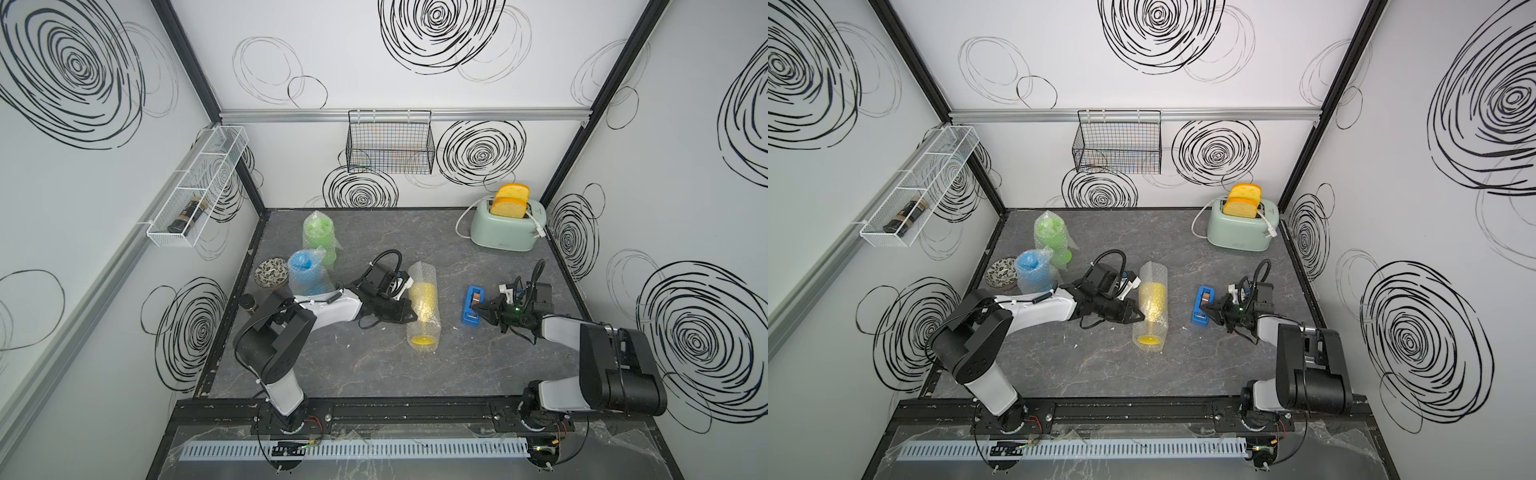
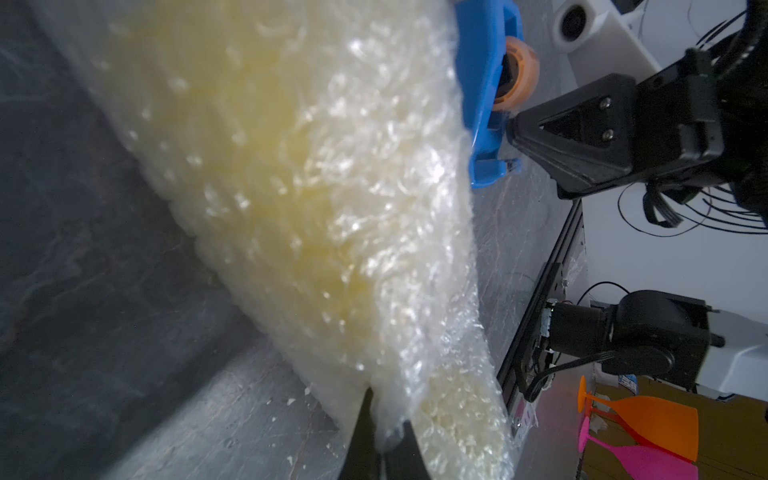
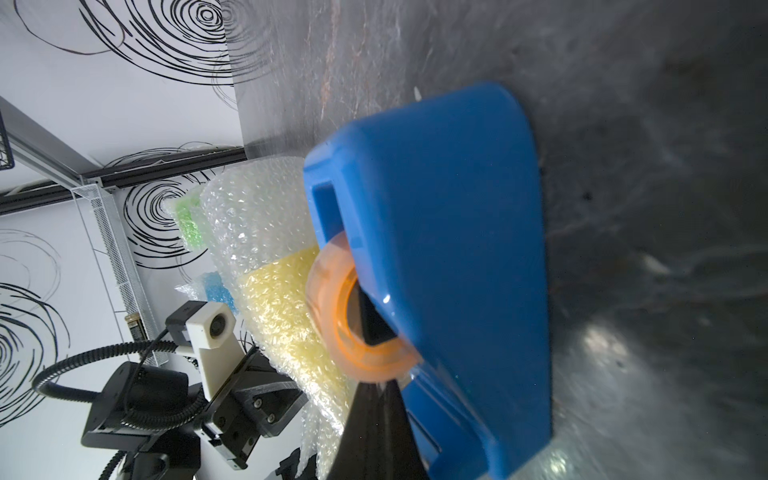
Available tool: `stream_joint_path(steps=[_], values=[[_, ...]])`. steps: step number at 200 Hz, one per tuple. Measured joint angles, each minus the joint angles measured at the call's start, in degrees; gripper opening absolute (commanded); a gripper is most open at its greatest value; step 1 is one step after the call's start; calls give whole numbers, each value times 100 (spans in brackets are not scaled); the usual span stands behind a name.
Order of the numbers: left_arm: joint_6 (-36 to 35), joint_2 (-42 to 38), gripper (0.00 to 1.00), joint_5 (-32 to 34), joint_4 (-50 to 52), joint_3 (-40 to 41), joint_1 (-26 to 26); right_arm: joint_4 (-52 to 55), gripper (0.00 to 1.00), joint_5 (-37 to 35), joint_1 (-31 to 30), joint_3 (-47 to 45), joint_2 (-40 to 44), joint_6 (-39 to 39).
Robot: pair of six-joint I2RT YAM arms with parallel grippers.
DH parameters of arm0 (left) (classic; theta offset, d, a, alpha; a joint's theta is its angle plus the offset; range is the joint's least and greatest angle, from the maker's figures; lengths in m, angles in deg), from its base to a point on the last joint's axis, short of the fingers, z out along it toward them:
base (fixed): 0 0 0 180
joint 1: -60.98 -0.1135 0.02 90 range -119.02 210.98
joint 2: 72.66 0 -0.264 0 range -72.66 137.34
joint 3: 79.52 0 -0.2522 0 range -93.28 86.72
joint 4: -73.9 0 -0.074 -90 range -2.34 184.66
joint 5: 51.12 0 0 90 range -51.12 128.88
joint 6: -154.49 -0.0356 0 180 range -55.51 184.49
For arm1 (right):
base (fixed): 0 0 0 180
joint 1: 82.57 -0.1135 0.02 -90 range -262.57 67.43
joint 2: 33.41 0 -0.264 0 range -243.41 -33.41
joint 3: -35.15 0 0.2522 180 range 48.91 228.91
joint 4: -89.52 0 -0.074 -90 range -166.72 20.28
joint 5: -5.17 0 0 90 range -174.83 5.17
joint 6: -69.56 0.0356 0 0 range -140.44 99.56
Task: Wrap wine glasses in bubble wrap
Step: Tear off the tape using the Tape Cutter.
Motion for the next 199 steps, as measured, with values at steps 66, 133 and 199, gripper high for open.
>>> stream_joint_path(steps=[66, 133, 199], values=[[-15, 0, 0, 31, 26, 0, 17, -579, 0, 326, 85, 380, -348, 732], [-22, 0, 0, 39, 26, 0, 17, -1036, 0, 411, 103, 271, -337, 1397], [-39, 2, 0, 44, 26, 0, 17, -935, 0, 402, 79, 249, -409, 1241]])
